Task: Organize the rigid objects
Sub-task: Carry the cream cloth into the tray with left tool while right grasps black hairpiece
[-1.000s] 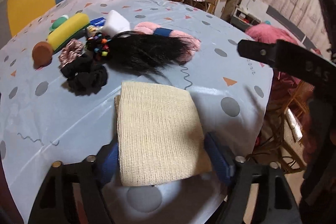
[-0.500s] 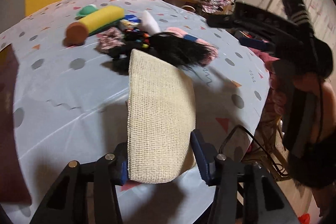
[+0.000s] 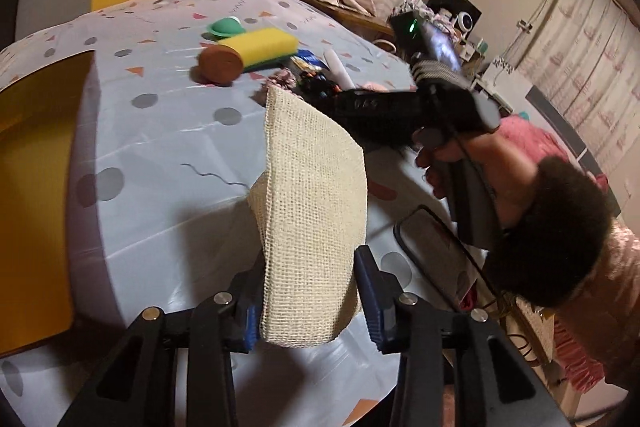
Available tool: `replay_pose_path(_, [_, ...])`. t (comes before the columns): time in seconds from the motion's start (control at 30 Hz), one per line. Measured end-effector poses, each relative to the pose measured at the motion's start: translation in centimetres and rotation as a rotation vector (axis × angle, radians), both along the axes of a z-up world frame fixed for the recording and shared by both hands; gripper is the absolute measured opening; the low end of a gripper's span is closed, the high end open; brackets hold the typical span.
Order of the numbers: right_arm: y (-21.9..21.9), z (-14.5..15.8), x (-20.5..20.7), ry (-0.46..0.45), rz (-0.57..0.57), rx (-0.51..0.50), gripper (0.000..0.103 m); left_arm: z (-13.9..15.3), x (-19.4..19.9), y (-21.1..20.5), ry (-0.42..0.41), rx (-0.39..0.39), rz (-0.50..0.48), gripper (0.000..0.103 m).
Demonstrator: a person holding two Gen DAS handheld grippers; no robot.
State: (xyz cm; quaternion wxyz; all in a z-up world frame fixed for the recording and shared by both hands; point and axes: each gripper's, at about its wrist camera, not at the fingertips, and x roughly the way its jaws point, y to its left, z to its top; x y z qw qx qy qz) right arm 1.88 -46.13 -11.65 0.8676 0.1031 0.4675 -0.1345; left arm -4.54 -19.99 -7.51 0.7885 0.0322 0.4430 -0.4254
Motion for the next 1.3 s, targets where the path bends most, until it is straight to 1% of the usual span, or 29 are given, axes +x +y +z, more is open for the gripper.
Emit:
replay_pose_path(0.03, [0.2, -0.1, 0.0, -0.001, 0.001, -0.027, 0.068, 0.2, 0.0, 0.3, 0.002, -0.011, 0.005, 0.04])
replay_pose_path(0.07, [0.4, 0.0, 0.1, -0.01, 0.008, -0.039, 0.056, 0.3, 0.1, 0.6, 0.003, -0.02, 0.009, 0.04])
replay_pose_path(0.1, [0.5, 0.1, -0.1, -0.029, 0.017, -0.024, 0.044, 0.6, 0.2, 1.0, 0.002, -0.03, 0.016, 0.04])
replay_pose_path(0.13, [0.5, 0.3, -0.3, -0.039, 0.017, -0.006, 0.04, 0.8, 0.2, 1.3, 0.001, -0.041, 0.021, 0.04])
replay_pose_path(0.23, [0.7, 0.7, -1.3, -0.06, 0.006, 0.057, 0.017, 1.6, 0.4, 2.2, -0.001, -0.077, 0.031, 0.04])
replay_pose_path(0.4, [2.2, 1.8, -3.0, -0.098, -0.001, 0.09, 0.015, 3.0, 0.8, 3.9, -0.007, -0.125, 0.06, 0.04])
replay_pose_path(0.63, [3.7, 4.6, -6.3, -0.177, -0.028, 0.135, 0.015, 4.5, 2.2, 7.4, 0.002, -0.196, 0.127, 0.04])
replay_pose_path(0.77, [4.8, 6.1, -7.7, -0.214, -0.038, 0.132, 0.014, 5.1, 3.4, 9.7, 0.01, -0.224, 0.175, 0.04])
replay_pose_path(0.87, [5.9, 7.4, -8.6, -0.24, -0.033, 0.116, 0.013, 5.2, 4.3, 11.4, 0.015, -0.229, 0.214, 0.04])
replay_pose_path(1.07, [8.2, 10.0, -9.2, -0.295, -0.006, 0.136, 0.013, 5.2, 7.3, 15.6, 0.022, -0.233, 0.309, 0.04])
replay_pose_path(1.2, [10.9, 11.6, -8.8, -0.323, 0.047, 0.15, 0.013, 4.4, 10.0, 18.5, 0.051, -0.21, 0.381, 0.041])
replay_pose_path(1.3, [12.9, 12.6, -7.9, -0.339, 0.094, 0.168, 0.013, 3.4, 12.3, 20.5, 0.091, -0.192, 0.428, 0.041])
